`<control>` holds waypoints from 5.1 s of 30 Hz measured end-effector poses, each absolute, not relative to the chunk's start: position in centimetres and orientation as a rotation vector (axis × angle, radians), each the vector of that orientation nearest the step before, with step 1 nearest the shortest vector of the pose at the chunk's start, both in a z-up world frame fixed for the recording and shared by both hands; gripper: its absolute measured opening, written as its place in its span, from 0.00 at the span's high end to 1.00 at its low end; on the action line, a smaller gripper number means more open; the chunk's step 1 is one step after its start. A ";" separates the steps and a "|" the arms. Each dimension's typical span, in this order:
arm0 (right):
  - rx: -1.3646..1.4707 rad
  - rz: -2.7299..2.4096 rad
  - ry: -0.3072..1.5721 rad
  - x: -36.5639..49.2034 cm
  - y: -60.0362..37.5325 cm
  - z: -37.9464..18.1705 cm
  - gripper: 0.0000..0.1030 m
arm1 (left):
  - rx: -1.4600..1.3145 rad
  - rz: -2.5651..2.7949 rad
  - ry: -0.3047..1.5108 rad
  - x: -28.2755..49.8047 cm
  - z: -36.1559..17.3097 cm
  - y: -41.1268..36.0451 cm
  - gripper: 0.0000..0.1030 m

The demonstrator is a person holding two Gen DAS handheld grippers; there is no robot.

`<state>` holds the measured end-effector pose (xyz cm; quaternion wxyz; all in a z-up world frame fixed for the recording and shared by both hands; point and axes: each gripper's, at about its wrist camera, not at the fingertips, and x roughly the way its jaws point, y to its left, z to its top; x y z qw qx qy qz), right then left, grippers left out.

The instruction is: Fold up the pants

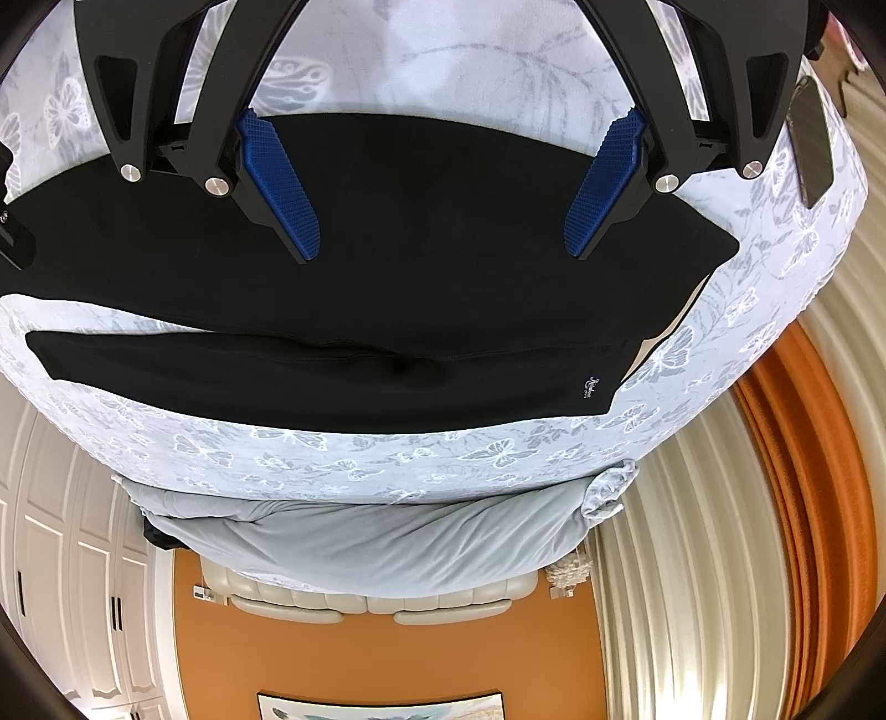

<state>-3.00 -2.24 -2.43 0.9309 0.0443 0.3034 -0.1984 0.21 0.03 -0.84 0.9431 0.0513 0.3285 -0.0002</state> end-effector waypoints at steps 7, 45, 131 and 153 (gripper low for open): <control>0.090 -0.408 0.622 -3.0 -2.2 -2.4 0.05 | 0.107 0.000 0.670 0.2 -1.0 0.2 0.15; 0.425 -0.534 0.859 16.3 -42.8 -8.9 0.05 | -0.195 0.217 1.120 40.1 -10.0 23.5 0.15; 0.853 -0.231 0.849 -3.5 -28.5 -9.6 0.53 | -0.988 -0.236 1.096 11.2 -9.6 26.6 0.72; 0.906 -0.576 0.735 -7.0 -33.1 -9.9 0.82 | -0.927 -0.020 1.081 14.6 -10.6 27.7 0.34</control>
